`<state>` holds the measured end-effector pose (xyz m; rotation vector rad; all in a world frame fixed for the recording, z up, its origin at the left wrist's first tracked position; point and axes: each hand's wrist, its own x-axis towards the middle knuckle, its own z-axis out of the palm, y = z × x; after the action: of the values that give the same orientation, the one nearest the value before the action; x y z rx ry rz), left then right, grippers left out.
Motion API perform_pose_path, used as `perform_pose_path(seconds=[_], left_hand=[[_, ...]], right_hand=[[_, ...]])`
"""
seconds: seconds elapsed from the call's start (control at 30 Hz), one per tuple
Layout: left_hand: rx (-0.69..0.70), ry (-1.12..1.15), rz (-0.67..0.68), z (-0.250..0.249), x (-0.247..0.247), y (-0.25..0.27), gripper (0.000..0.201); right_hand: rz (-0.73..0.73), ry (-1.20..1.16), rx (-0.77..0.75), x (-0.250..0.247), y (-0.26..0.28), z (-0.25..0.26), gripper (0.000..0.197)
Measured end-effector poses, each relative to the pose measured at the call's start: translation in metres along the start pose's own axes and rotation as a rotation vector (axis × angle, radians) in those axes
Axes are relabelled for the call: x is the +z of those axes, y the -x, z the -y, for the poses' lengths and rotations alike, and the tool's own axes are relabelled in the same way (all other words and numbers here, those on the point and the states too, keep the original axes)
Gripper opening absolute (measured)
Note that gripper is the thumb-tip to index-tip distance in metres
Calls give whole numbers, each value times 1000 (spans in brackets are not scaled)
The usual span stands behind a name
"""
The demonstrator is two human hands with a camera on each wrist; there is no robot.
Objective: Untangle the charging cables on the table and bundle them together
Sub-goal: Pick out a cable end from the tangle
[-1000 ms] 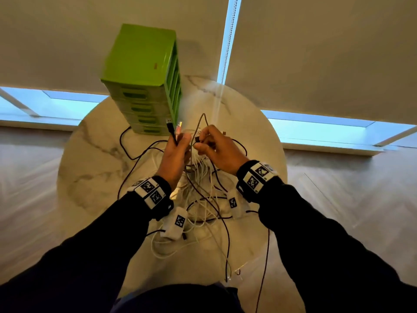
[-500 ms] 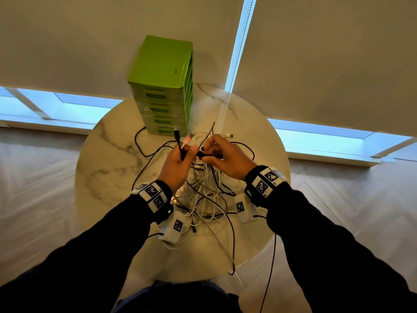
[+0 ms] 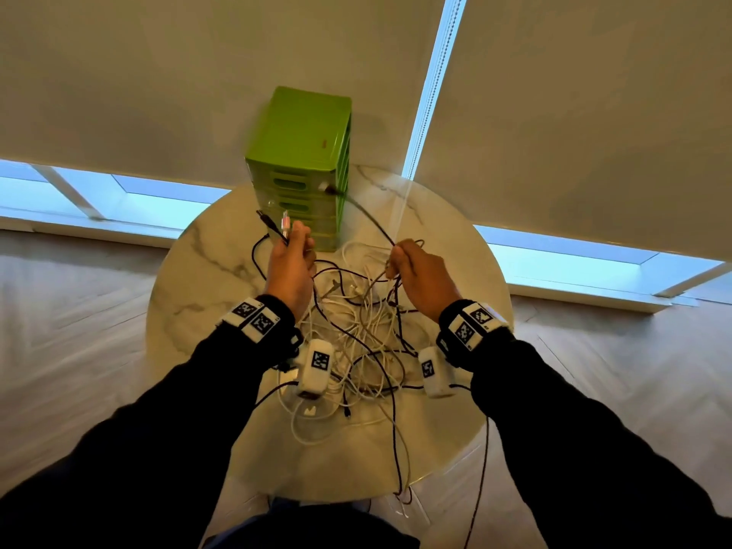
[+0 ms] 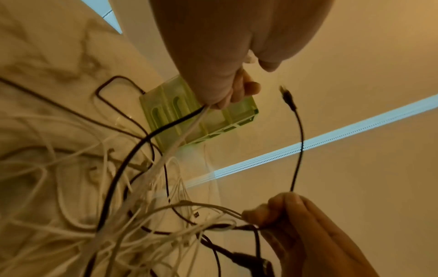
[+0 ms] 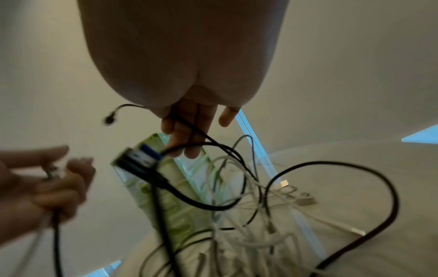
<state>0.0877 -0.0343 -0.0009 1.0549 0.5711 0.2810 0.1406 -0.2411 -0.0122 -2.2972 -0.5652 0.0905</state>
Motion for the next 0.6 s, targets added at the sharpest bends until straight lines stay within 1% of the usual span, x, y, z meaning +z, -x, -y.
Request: perform_pose_path(seconds=[0.03,0.1,0.17,0.23,0.3,0.43,0.5,0.6], left_hand=[[-41,50,7,2,2,2,19],[-110,145,21,7,5,6,13],[-158,243,42,11,9,11,8],[-166,278,67,11,13,14,13],[-163,245,78,9,17,16,22],[-143,122,34,9,18,12,29],[-135,96,41,10,18,11,37],[-137,35,82,9,18,15,42]], right_hand=[[-20,-95,13,1,0,8,23],[-16,-182,-19,3,3,27,17],[36,-199,-60,8,7,41,16],[75,-171,-89,19,12,43,17],[97,-122,-124,30,19,41,17],[139,-42,-180,44,31,34,19],[155,-27,-179,48,33,32,20],[153,-56,-130,50,36,28,19]])
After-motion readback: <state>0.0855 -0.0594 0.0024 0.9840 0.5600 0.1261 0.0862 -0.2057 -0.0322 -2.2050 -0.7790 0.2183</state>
